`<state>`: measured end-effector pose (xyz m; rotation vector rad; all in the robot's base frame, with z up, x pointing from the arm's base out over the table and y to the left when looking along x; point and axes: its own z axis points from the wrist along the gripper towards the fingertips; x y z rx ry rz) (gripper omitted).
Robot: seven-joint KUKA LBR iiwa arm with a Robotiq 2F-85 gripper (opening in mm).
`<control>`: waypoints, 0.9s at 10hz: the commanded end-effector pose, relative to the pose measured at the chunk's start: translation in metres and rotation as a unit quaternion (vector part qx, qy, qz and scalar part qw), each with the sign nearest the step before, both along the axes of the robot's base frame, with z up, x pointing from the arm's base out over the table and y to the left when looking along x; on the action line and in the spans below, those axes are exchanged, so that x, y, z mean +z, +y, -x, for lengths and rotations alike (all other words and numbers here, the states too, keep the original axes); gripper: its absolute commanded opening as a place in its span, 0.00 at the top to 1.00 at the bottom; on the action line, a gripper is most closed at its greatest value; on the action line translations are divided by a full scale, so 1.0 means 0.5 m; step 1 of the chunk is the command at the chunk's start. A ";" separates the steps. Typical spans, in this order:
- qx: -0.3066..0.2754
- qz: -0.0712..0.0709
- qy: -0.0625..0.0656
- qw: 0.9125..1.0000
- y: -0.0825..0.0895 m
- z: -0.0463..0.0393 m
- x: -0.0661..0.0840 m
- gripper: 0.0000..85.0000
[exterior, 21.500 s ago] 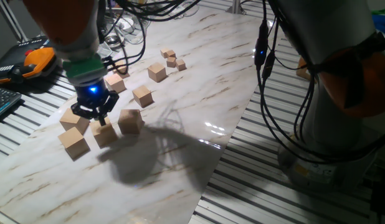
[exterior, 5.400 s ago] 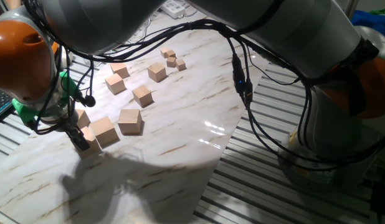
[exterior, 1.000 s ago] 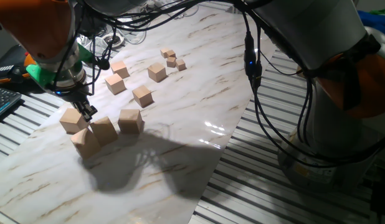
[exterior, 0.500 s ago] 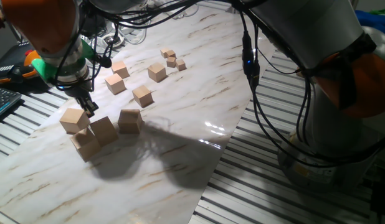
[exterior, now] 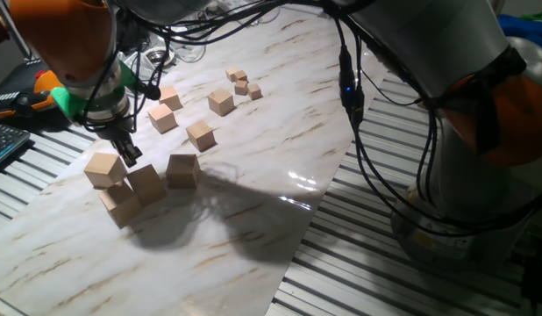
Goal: Stack the blocks into a cross shape
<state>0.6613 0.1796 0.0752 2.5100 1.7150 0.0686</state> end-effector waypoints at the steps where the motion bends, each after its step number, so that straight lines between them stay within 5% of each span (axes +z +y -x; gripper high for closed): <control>1: 0.000 0.001 0.001 1.000 0.000 0.000 -0.002 1.00; 9: 0.009 -0.004 0.010 1.000 0.012 0.009 -0.018 1.00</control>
